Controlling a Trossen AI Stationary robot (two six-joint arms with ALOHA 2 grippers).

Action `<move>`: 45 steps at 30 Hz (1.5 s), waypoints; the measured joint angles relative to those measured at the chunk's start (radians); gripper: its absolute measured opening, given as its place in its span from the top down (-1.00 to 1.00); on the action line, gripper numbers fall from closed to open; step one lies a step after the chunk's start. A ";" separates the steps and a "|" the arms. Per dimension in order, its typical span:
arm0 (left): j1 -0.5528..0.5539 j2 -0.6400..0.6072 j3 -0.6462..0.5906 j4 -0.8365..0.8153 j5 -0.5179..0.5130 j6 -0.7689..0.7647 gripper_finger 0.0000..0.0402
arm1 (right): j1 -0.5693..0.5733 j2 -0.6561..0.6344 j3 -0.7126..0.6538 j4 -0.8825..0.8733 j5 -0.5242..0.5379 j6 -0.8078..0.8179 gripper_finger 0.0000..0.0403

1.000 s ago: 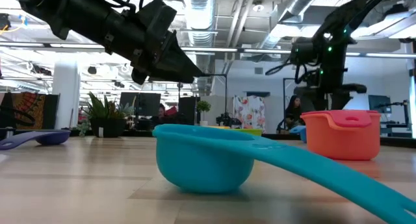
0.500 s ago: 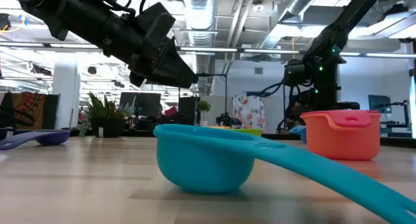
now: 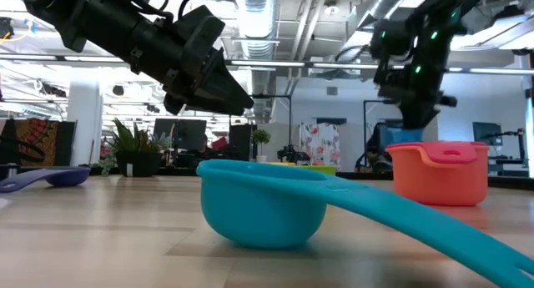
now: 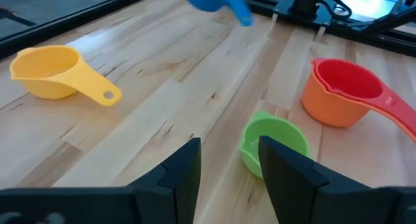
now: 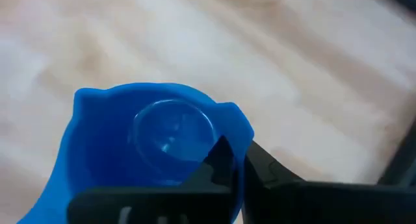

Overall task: Nest measuring cups in basket
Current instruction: Stack the blue measuring cup on top of the red measuring cup

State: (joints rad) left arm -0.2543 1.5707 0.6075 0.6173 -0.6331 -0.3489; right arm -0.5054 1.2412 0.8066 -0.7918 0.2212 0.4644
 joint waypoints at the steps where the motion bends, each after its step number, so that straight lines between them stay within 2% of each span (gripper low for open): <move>1: 0.000 0.000 0.000 0.001 0.000 0.000 0.28 | 0.044 -0.019 0.000 -0.018 -0.008 0.029 0.94; 6: 0.000 0.000 0.000 0.002 0.000 -0.013 0.28 | 0.293 -0.071 0.000 -0.054 -0.012 0.220 0.90; 11: 0.000 0.000 0.000 0.007 -0.001 -0.014 0.28 | 0.525 -0.049 0.000 -0.038 -0.015 0.453 0.88; 15: 0.000 0.000 0.000 0.011 -0.001 -0.014 0.28 | 0.663 -0.021 0.000 0.002 -0.015 0.593 0.91; 19: 0.000 0.000 0.000 0.031 0.000 -0.013 0.28 | 0.759 -0.007 0.000 0.087 -0.015 0.679 0.86; 29: 0.001 0.000 0.001 0.029 -0.002 -0.008 0.28 | 0.872 0.044 0.001 0.134 0.017 0.809 0.90; 45: 0.001 0.001 0.001 0.023 -0.008 0.000 0.28 | 0.878 0.103 0.005 0.133 0.014 0.829 0.78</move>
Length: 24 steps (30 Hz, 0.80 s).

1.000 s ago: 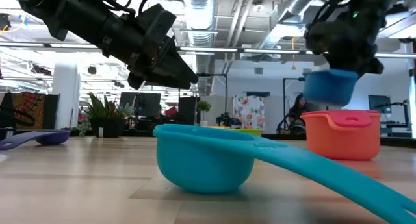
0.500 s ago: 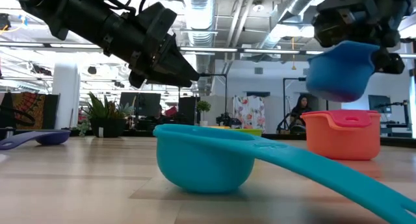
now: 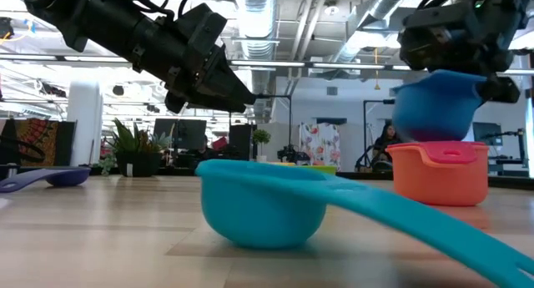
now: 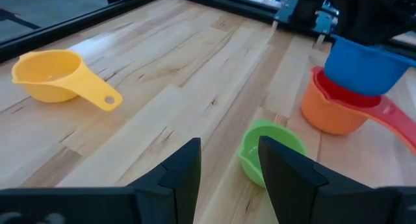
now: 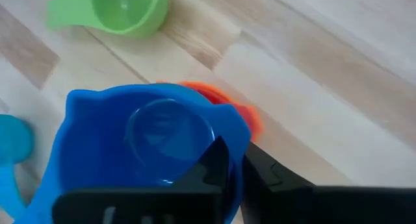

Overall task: Nest measuring cups in basket
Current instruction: Stack the blue measuring cup on top of the red measuring cup, then stack the yellow measuring cup on top of the blue measuring cup

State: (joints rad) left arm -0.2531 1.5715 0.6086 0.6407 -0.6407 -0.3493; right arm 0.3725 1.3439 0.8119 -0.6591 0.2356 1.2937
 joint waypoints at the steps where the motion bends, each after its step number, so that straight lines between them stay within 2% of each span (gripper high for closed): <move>1: 0.000 0.000 0.000 -0.001 0.000 0.000 0.28 | 0.000 0.000 0.001 -0.010 0.002 0.000 0.76; 19: 0.000 0.000 0.000 -0.003 -0.003 -0.001 0.28 | 0.011 0.001 0.000 -0.021 0.002 0.008 0.22; 24: 0.046 0.000 0.000 0.000 0.033 0.031 0.28 | 0.014 -0.042 0.012 -0.029 0.008 -0.033 0.12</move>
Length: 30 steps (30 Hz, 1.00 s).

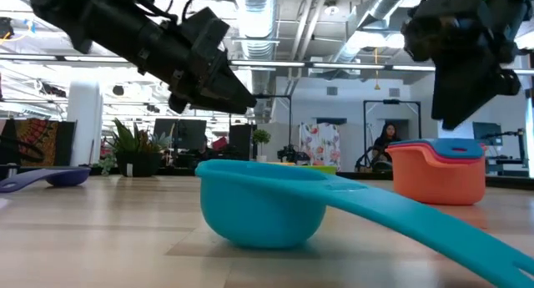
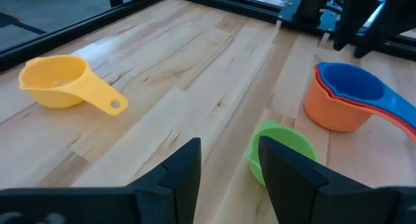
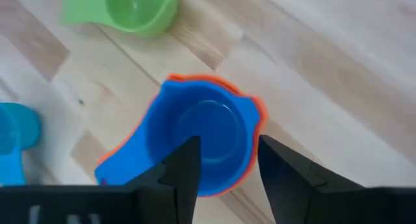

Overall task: Nest measuring cups in basket
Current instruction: Stack the yellow measuring cup on top of the blue measuring cup

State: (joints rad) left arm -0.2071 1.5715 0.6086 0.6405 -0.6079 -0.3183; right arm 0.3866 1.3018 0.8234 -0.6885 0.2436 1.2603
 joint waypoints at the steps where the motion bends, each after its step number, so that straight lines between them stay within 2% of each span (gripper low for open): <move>1: 0.022 0.000 0.000 0.003 0.038 -0.005 0.28 | 0.000 -0.014 0.008 -0.010 0.008 -0.015 0.11; 4: 0.090 0.000 0.000 0.006 0.124 -0.032 0.28 | -0.009 -0.046 0.034 -0.012 0.046 -0.087 0.08; 10: 0.207 0.000 0.000 0.018 0.142 0.001 0.28 | -0.075 -0.064 0.042 -0.017 0.098 -0.186 0.10; 15: 0.302 0.000 0.000 0.001 0.216 -0.041 0.28 | -0.215 -0.064 0.042 0.033 0.111 -0.340 0.14; 18: 0.319 0.000 0.000 0.006 0.208 -0.061 0.28 | -0.339 -0.052 0.043 0.141 0.114 -0.430 0.17; 22: 0.381 0.000 0.000 0.048 0.110 -0.012 0.28 | -0.457 -0.014 0.044 0.296 0.074 -0.549 0.22; 27: 0.516 0.000 0.000 0.049 0.221 -0.050 0.28 | -0.584 0.062 0.058 0.434 0.076 -0.603 0.31; 30: 0.561 0.000 0.000 0.047 0.237 -0.065 0.28 | -0.634 0.145 0.066 0.567 0.077 -0.583 0.36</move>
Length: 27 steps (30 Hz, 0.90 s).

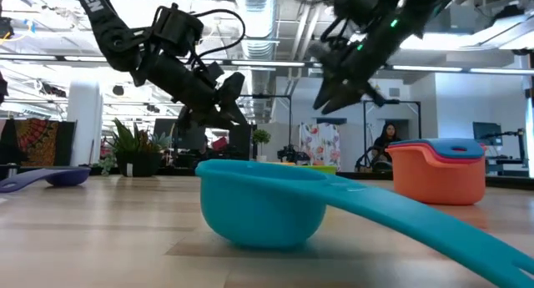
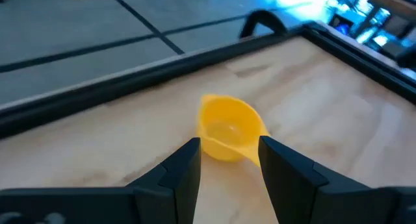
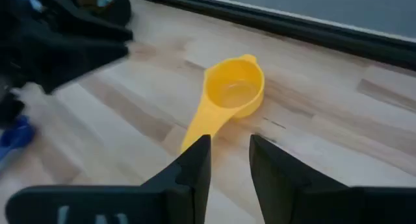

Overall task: Nest measuring cups in basket
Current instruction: Stack the yellow measuring cup on top of the blue measuring cup

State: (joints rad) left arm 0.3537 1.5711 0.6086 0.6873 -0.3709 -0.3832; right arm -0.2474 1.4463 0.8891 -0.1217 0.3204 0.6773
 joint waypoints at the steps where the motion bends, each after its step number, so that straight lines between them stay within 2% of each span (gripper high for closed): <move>1: 0.011 0.000 0.000 0.010 0.001 0.002 0.28 | -0.006 0.023 -0.002 0.036 -0.001 0.000 0.38; 3: 0.028 0.000 0.012 0.002 0.006 0.017 0.28 | -0.018 0.075 0.004 0.127 -0.007 -0.004 0.40; 9: 0.040 0.000 0.041 -0.064 0.027 0.021 0.28 | -0.102 0.234 0.138 0.083 -0.001 -0.007 0.38; 20: -0.011 0.000 0.042 -0.250 -0.019 -0.006 0.28 | -0.126 0.509 0.531 -0.331 -0.005 -0.082 0.01; 23: -0.013 0.000 0.042 -0.259 -0.019 -0.006 0.28 | -0.136 0.562 0.606 -0.410 -0.041 -0.108 -0.01; 27: -0.013 0.000 0.042 -0.266 -0.020 -0.009 0.28 | -0.168 0.616 0.671 -0.454 -0.139 -0.153 0.06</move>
State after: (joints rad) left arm 0.3405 1.5711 0.6510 0.4217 -0.3911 -0.3924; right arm -0.4152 2.0626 1.5597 -0.5759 0.1813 0.5239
